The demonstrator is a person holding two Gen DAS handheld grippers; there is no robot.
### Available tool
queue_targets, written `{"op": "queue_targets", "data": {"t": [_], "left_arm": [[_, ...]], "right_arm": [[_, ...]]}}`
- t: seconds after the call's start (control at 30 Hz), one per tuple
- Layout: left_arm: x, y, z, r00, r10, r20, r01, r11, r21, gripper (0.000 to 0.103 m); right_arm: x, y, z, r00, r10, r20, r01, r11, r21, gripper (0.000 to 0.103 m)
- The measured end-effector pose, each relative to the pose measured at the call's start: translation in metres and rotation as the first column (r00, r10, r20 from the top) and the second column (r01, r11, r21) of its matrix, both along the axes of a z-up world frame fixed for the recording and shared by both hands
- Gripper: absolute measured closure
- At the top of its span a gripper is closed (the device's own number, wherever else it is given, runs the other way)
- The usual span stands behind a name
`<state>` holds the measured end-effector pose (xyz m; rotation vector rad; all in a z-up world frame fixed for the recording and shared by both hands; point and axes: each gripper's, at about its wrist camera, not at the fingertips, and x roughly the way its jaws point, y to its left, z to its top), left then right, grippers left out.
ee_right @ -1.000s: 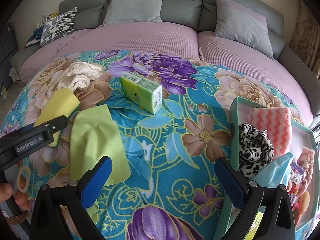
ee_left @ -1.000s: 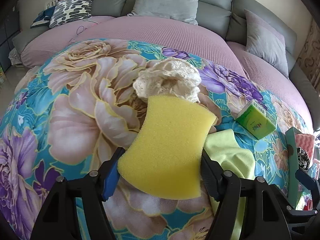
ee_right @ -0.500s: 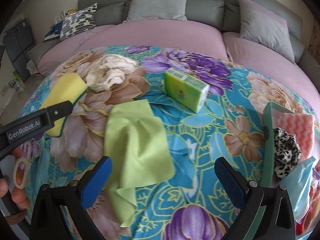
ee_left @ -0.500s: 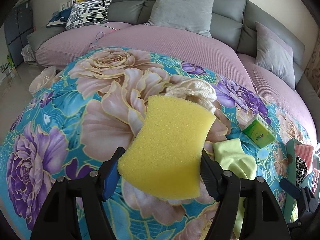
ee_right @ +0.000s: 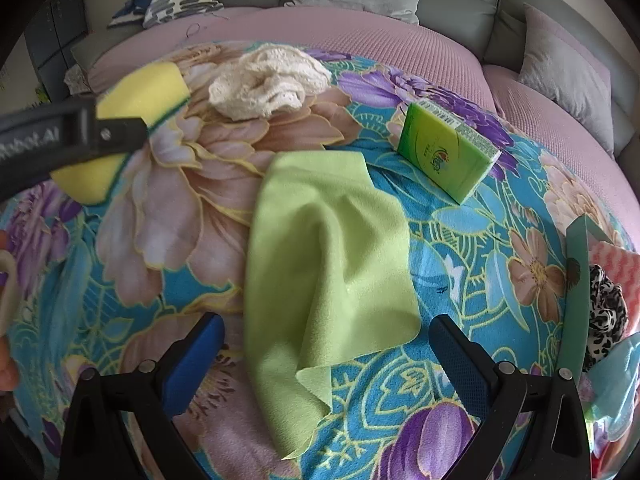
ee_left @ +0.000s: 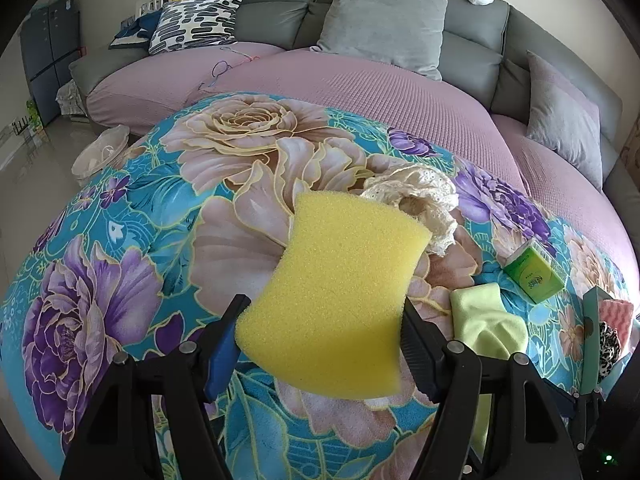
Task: Organize soft objects
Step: 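Grasp the light green cloth with the right gripper, then carry the yellow sponge and green cloth over the white tray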
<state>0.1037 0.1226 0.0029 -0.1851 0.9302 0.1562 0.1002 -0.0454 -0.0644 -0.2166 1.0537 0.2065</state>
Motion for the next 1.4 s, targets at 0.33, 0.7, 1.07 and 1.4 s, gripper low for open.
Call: {"op": "queue_targets", "data": {"t": [0.33, 0.7, 1.07, 1.4], "left_arm": [[0.001, -0.004, -0.003, 1.0, -0.017, -0.018, 0.017, 1.0, 0.015, 0.03], [0.002, -0.005, -0.004, 1.0, -0.02, -0.024, 0.02, 1.0, 0.016, 0.03], [0.003, -0.008, -0.005, 0.999, -0.027, -0.027, 0.027, 0.999, 0.019, 0.03], [0.001, -0.013, 0.003, 0.999, -0.048, -0.001, 0.048, 0.999, 0.015, 0.03]], "right_arm": [[0.009, -0.017, 0.001, 0.994, -0.104, 0.039, 0.104, 0.995, 0.01, 0.0], [0.015, -0.039, 0.009, 0.981, -0.174, 0.089, 0.165, 0.981, 0.098, 0.039], [0.013, -0.048, 0.018, 0.976, -0.179, 0.128, 0.152, 0.969, 0.193, 0.082], [0.005, -0.048, 0.036, 0.969, -0.159, 0.191, 0.113, 0.966, 0.233, 0.092]]}}
